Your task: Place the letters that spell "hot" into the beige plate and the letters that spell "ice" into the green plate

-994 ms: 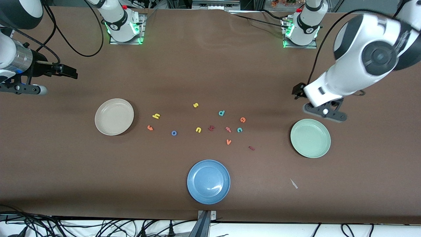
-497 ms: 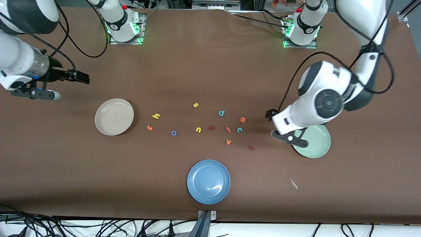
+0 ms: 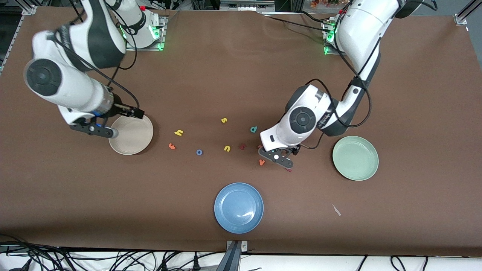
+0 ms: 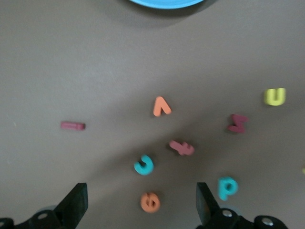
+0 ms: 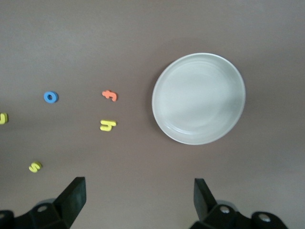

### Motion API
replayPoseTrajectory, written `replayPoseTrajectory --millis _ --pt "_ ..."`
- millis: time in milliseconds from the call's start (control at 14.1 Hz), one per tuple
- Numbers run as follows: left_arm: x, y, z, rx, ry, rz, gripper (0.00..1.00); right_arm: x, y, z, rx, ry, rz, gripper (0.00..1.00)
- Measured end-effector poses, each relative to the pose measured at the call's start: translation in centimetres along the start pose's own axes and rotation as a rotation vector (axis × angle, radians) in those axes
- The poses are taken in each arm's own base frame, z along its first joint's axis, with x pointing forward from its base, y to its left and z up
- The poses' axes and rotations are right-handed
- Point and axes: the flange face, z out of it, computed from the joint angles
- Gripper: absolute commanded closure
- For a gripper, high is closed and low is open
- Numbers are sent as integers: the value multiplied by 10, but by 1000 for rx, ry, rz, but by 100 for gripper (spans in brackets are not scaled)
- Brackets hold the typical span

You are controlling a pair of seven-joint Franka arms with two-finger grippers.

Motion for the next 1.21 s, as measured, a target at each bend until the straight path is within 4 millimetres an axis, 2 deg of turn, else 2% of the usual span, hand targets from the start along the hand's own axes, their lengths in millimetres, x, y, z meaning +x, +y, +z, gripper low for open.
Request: replayPoseTrajectory --millis 142,213,355,497,568,781,923,1065,1207 --pt "-1 -1 14 40 -11 33 2 7 -9 15 33 7 26 0" --pt "-2 6 24 45 -18 50 2 9 -10 21 43 17 39 0" --pt "-4 25 45 52 -17 86 10 11 -12 41 65 52 57 0" --pt "-6 28 61 50 -28 93 21 11 -21 75 81 85 64 0" --pt "-6 25 66 52 -31 90 26 11 -28 94 83 95 65 0" --pt "-6 16 71 55 -36 78 33 16 -51 144 84 119 63 0" --pt "-6 10 74 56 -40 70 35 20 -56 171 74 115 60 0" --pt "-8 8 79 56 -50 69 41 23 -56 188 62 103 50 0" --pt "-13 9 86 57 -65 71 43 23 -56 192 56 101 6 0"
